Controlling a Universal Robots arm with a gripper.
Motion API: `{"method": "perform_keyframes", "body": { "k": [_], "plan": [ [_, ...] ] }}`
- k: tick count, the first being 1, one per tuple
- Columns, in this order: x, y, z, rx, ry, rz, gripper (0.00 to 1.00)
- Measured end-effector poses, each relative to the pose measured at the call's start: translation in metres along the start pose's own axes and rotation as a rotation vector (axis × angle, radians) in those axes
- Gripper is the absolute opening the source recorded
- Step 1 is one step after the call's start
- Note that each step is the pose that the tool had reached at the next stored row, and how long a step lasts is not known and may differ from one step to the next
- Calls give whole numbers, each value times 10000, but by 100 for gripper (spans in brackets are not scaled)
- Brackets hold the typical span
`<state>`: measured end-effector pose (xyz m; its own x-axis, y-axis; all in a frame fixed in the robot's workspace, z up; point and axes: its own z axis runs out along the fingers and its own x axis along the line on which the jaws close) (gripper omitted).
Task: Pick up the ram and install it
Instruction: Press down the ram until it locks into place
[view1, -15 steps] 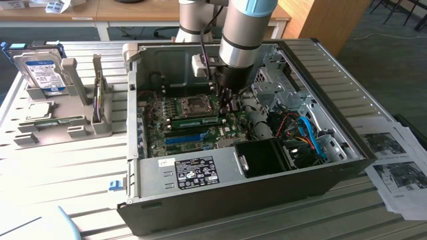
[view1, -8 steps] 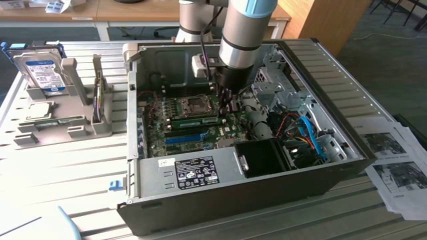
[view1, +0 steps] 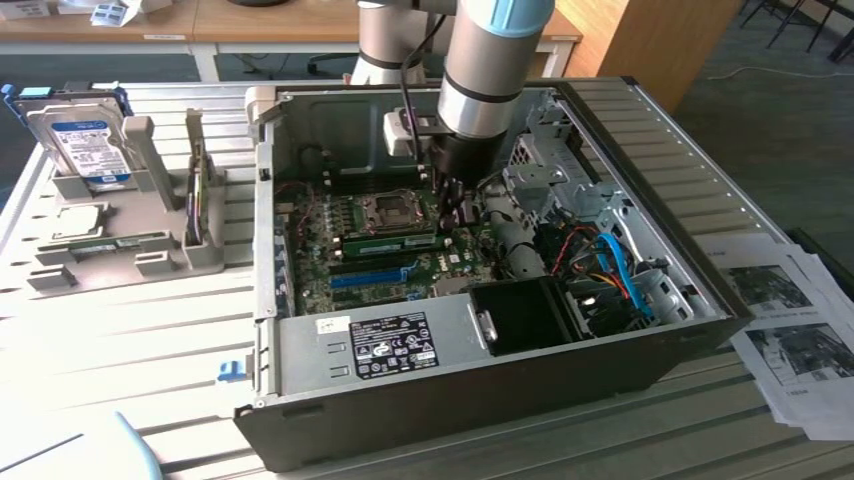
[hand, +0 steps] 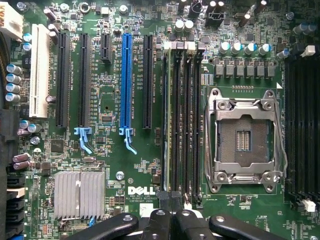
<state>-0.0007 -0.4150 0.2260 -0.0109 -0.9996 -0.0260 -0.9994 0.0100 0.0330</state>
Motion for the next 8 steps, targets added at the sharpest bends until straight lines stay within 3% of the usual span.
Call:
{"method": "perform_keyframes", "body": {
  "k": [8],
  "plan": [
    [0, 0, 6, 0, -1, 0, 9]
  ]
}}
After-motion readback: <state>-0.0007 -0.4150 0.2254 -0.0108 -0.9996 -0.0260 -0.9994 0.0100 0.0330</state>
